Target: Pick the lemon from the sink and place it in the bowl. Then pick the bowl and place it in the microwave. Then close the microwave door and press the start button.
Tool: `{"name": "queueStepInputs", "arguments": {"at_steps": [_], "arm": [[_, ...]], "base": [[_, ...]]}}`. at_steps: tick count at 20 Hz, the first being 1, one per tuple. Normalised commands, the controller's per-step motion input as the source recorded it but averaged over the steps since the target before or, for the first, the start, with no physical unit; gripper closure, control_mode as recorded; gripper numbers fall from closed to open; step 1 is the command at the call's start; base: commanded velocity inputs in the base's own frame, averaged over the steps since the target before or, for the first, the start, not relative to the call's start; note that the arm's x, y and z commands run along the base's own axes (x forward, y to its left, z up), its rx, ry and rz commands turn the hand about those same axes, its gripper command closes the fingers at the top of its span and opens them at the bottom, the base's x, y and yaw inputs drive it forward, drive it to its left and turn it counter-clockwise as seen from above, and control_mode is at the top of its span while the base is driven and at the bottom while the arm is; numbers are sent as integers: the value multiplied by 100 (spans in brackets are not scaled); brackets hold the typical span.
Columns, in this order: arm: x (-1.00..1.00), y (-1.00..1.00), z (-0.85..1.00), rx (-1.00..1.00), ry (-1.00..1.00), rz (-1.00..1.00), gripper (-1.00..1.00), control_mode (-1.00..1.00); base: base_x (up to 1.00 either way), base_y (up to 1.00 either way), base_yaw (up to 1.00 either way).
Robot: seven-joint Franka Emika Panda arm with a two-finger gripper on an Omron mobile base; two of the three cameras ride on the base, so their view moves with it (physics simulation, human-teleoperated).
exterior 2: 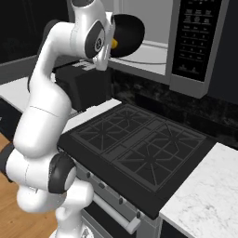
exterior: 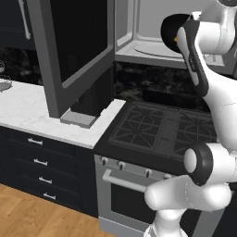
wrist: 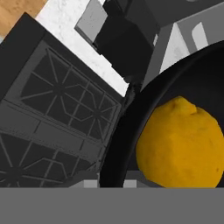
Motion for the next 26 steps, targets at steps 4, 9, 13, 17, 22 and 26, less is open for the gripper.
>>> {"name": "queueStepInputs", "arguments": {"at_steps": [4, 9, 13, 17, 22, 26], "arm": [[61, -12, -36, 0, -14, 3, 100, -100], [69, -10, -26, 0, -1, 2, 100, -100], [58, -15, -21, 0, 0, 3, 100, -100], [56, -16, -14, 0, 0, 3, 100, -100], [61, -28, -3, 2, 0, 5, 100, -100], [57, -24, 0, 2, -2, 5, 100, -100]], "base": [[0, 0, 0], [0, 0, 0], [0, 0, 0], [0, 0, 0], [0, 0, 0], [0, 0, 0]]}}
